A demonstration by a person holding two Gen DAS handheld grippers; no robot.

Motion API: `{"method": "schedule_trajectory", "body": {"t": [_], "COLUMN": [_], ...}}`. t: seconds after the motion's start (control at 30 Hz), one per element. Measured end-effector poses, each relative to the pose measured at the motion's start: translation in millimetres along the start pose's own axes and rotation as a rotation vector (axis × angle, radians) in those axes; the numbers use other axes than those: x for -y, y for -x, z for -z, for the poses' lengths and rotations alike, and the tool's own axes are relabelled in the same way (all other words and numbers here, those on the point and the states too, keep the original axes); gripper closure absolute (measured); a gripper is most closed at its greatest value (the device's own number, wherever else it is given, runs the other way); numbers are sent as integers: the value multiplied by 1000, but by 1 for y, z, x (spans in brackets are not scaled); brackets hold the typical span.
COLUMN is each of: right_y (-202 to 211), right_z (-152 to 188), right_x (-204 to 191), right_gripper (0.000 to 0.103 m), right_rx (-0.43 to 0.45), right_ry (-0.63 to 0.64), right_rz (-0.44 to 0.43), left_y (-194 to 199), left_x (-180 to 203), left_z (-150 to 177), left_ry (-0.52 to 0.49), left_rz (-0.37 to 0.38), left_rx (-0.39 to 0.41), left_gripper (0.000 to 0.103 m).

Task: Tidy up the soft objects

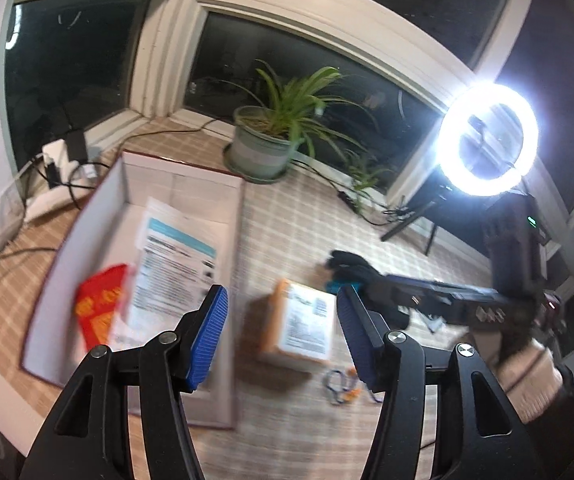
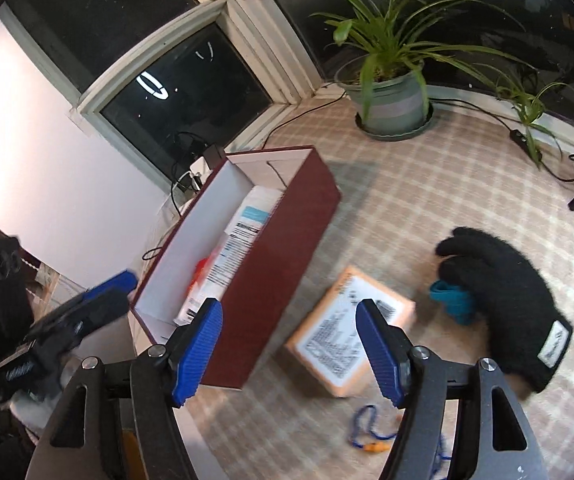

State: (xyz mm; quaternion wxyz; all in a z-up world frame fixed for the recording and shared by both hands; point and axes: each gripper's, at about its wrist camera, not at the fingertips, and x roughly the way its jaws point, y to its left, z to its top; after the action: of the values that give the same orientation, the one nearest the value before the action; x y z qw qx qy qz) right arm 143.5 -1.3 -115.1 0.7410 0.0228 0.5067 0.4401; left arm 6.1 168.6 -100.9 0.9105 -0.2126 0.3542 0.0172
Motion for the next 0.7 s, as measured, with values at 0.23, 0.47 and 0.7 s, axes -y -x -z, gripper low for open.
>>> {"method": "schedule_trajectory", "body": {"t": [0.23,0.47,0.7], "right_y": [-1,-20,-49], "right_z": [-9,-14,-16], "right_x": [21,32,48], "right_gripper": [37,37,37], "right_rx": [-56,-147,-233], "right_ry": [68,142,159], "right_rz": [-16,-23,-51], "left_y": [-12,-36,-68], "left_x": [35,59,63], "left_z": [40,74,92], "left_ry": [13,68,191], "left_rz": [23,27,6], "left_rx": [-44,-93,-116], "left_gripper": [43,43,42]}}
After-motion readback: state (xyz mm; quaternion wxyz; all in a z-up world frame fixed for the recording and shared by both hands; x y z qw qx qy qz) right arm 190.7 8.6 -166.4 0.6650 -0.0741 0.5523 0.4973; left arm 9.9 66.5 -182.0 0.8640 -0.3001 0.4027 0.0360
